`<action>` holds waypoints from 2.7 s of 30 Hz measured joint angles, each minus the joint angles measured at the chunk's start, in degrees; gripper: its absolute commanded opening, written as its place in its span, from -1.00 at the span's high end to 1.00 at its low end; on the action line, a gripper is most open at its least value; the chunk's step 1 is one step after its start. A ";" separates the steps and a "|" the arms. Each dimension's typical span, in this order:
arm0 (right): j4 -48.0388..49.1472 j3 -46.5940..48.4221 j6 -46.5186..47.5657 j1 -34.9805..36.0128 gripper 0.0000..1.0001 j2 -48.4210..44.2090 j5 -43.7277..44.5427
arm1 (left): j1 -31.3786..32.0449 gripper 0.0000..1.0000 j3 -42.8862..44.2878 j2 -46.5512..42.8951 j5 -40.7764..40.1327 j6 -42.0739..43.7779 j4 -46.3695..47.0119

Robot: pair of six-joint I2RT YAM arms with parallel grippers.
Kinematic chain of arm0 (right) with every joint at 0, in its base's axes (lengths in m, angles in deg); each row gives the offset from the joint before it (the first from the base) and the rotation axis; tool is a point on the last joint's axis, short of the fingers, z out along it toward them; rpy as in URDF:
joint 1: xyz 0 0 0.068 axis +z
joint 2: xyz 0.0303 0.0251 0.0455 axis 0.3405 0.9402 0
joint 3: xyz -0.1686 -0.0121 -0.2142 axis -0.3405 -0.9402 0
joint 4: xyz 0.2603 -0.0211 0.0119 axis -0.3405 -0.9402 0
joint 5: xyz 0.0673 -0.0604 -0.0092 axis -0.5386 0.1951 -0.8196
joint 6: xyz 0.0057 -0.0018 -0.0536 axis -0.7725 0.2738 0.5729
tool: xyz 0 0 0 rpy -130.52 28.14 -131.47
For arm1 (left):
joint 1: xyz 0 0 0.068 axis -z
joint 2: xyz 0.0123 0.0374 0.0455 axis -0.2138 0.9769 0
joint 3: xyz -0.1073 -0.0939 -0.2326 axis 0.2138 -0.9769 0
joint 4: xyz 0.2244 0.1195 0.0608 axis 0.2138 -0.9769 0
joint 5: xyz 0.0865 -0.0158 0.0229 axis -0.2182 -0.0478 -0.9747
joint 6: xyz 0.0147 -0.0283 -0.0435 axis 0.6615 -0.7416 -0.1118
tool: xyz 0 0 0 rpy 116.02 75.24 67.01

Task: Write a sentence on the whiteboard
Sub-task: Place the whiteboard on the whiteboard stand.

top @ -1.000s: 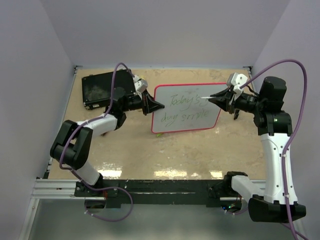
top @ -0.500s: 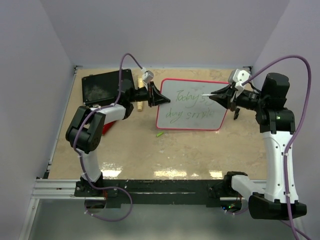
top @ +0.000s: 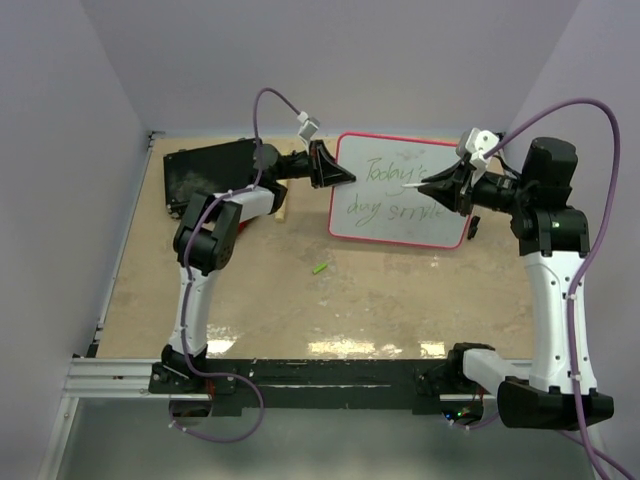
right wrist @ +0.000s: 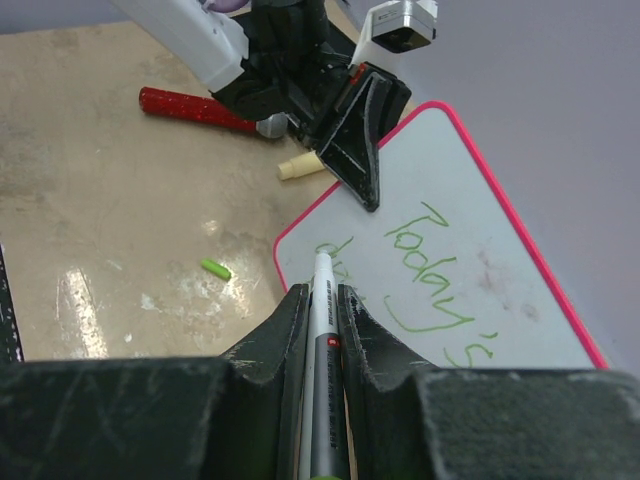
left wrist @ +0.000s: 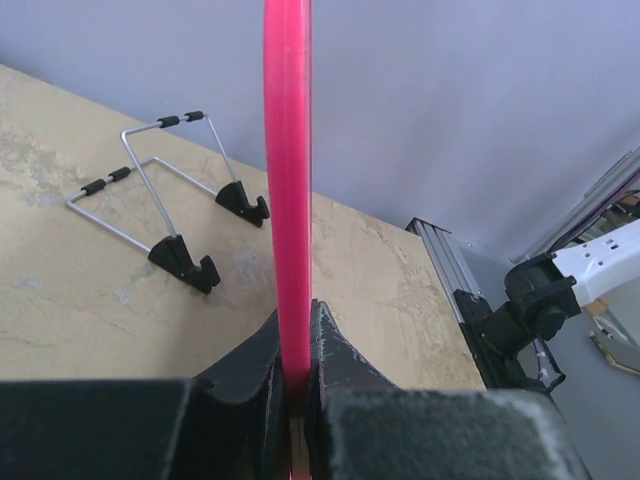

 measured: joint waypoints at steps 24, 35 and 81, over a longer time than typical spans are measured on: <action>-0.09 1.38 -0.68 -0.59 1.00 2.01 0.37 | 4.13 1.00 40.68 23.67 -3.69 -5.18 -12.15; -0.37 1.49 -0.68 -1.53 1.00 2.62 0.26 | 5.31 1.00 47.39 25.49 -10.67 -1.99 -18.14; -0.39 1.49 -0.81 -3.61 1.00 3.96 -1.25 | 10.49 1.00 51.67 29.79 -20.85 10.80 -22.62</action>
